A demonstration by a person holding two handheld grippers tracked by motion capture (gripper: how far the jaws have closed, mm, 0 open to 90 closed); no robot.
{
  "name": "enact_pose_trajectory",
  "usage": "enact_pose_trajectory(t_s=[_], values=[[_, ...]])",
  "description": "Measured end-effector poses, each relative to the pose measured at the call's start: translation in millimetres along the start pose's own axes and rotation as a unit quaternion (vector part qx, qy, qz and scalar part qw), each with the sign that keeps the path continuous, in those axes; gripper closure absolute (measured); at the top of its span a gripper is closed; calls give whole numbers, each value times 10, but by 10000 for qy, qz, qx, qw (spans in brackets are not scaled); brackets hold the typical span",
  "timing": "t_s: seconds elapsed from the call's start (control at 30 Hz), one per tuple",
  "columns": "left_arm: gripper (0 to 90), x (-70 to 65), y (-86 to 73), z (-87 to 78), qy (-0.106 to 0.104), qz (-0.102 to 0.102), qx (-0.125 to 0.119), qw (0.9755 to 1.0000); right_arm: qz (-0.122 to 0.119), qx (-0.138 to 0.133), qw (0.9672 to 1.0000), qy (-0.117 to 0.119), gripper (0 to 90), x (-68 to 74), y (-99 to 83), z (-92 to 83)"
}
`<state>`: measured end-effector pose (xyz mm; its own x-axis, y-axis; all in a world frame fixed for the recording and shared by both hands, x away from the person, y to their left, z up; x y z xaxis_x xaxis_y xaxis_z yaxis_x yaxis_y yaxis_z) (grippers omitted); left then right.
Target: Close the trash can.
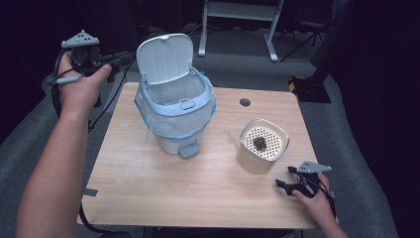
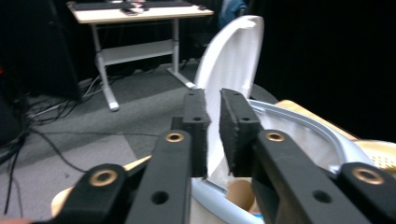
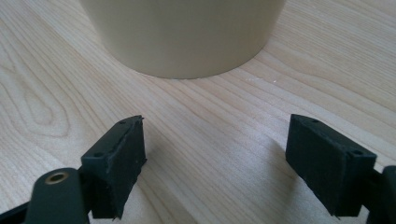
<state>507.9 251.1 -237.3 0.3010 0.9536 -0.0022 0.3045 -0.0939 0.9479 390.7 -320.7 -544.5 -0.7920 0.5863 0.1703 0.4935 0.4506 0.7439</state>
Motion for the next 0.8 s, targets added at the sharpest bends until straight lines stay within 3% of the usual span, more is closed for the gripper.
enact_pose_trajectory(t_s=[0.13,0.2,0.4,0.6,0.8], values=[[895,103,33,112,212,-78,63,9997,-1,-2,10000,0,203,0,0,0],[899,144,50,190,203,-219,104,9995,-2,-2,10000,2,202,0,0,0],[900,183,32,300,237,-353,167,9990,0,-5,10000,-3,203,0,1,1],[900,178,14,417,131,-507,234,9984,7,-4,10000,-1,203,1,0,1],[900,95,2,484,-50,-500,261,9984,7,-5,10000,-2,203,1,1,1]])
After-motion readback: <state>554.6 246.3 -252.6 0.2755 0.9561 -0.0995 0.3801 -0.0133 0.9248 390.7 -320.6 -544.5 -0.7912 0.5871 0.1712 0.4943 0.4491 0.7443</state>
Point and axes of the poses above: each handheld gripper's, and its own axes: z roughly forward along the jaws, y roughly out of its top, x roughly to its left, the point moved 6 cm from there along z, roughly forward along the jaws, and after that the axes turned 15 degrees about y, right-handed, at the moved point
